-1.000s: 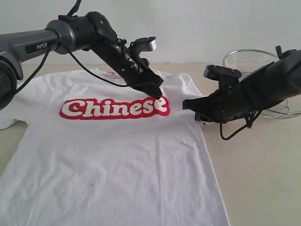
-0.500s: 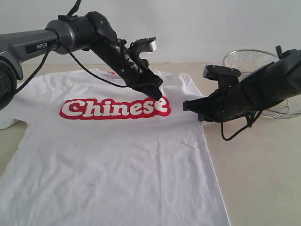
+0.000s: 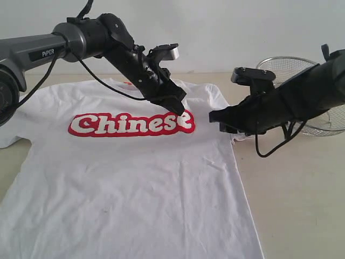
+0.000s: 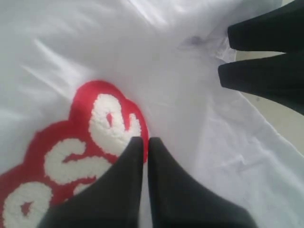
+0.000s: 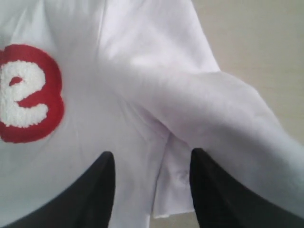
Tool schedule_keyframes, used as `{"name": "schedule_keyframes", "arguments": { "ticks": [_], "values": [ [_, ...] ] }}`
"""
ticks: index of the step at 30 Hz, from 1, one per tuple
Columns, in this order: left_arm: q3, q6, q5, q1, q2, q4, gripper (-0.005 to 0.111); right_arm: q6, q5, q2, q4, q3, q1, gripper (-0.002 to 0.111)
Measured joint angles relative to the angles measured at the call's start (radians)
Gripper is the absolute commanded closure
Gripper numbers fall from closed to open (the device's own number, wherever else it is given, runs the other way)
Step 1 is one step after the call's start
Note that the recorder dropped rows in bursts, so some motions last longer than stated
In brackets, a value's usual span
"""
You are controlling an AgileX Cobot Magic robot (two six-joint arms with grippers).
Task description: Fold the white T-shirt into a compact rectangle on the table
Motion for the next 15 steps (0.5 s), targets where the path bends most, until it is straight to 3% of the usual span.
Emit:
{"name": "schedule_keyframes", "arguments": {
  "ticks": [9,15],
  "values": [
    [0.000,-0.004,0.001,0.000,0.000,0.000,0.102,-0.007,0.054,0.000,-0.004,0.000,-0.064,0.066],
    [0.000,-0.004,0.004,0.000,0.000,0.000,0.102,-0.023,0.075,0.000,-0.004,0.000,-0.081,0.095]
  ]
}}
